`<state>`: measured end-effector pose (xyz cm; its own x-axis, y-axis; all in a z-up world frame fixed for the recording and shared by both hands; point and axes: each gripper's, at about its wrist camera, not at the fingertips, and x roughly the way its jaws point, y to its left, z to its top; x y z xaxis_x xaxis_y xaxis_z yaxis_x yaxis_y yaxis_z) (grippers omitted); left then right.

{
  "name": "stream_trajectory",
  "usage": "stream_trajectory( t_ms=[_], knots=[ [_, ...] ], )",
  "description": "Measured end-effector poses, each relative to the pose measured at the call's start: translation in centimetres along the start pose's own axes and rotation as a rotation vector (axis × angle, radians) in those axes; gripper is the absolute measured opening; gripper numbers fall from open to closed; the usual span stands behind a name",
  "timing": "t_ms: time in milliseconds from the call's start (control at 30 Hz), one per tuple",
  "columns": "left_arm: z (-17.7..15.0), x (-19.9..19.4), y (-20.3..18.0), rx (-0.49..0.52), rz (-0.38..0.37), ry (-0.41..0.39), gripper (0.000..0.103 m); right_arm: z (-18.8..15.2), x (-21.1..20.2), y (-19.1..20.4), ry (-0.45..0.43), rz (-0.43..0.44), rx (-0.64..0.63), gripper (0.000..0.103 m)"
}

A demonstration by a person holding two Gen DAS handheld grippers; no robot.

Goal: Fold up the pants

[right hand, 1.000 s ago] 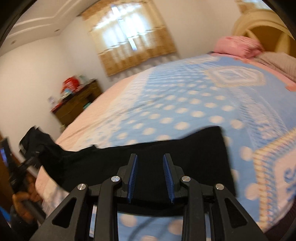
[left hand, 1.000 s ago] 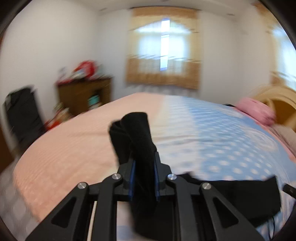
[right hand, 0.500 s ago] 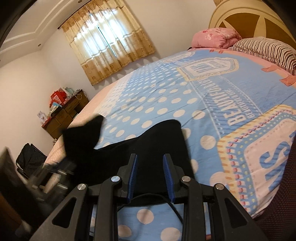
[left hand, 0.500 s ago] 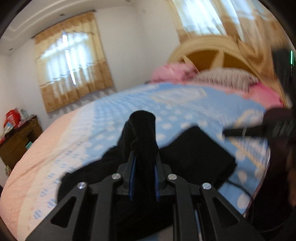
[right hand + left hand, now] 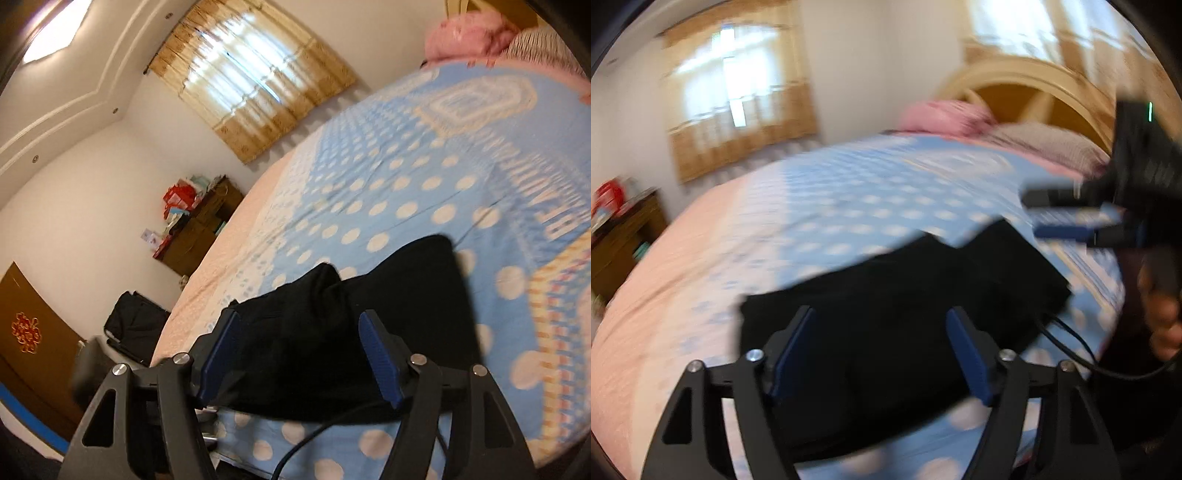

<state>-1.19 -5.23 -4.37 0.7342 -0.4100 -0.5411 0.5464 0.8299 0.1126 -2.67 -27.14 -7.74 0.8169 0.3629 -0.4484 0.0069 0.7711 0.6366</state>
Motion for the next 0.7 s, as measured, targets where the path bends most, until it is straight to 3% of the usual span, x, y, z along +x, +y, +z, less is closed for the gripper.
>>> stream_trajectory(
  t_ms=[133, 267, 333, 433, 500, 567, 633, 700],
  knots=[
    [-0.5, -1.3, 5.1, -0.109, 0.160, -0.009, 0.080, 0.6, 3.7, -1.2, 0.029, -0.004, 0.087, 0.069],
    [-1.4, -1.1, 9.1, -0.226, 0.270, 0.039, 0.080, -0.3, 6.2, -0.4, 0.110, -0.105, 0.044, 0.068],
    [-2.0, -1.0, 10.5, -0.272, 0.289, 0.053, 0.080, -1.7, 5.3, 1.8, 0.071, -0.216, -0.077, 0.068],
    [-2.8, -0.9, 11.5, -0.313, 0.282, 0.070, 0.080, -3.2, 3.2, 5.2, -0.018, -0.228, -0.272, 0.068],
    [-3.2, -0.5, 11.8, -0.325, 0.282, 0.086, 0.080, -3.9, 3.7, 6.8, 0.018, -0.215, -0.358, 0.068],
    [-3.5, -0.1, 11.7, -0.340, 0.280, 0.101, 0.080, -4.4, 4.8, 6.8, 0.050, -0.253, -0.376, 0.060],
    [-3.9, -0.4, 12.0, -0.350, 0.266, 0.107, 0.080, -4.7, 6.3, 5.7, 0.116, -0.269, -0.335, 0.039],
    [-4.0, -0.6, 12.1, -0.350, 0.270, 0.108, 0.080, -5.2, 7.1, 4.8, 0.148, -0.276, -0.310, 0.032]
  ],
)
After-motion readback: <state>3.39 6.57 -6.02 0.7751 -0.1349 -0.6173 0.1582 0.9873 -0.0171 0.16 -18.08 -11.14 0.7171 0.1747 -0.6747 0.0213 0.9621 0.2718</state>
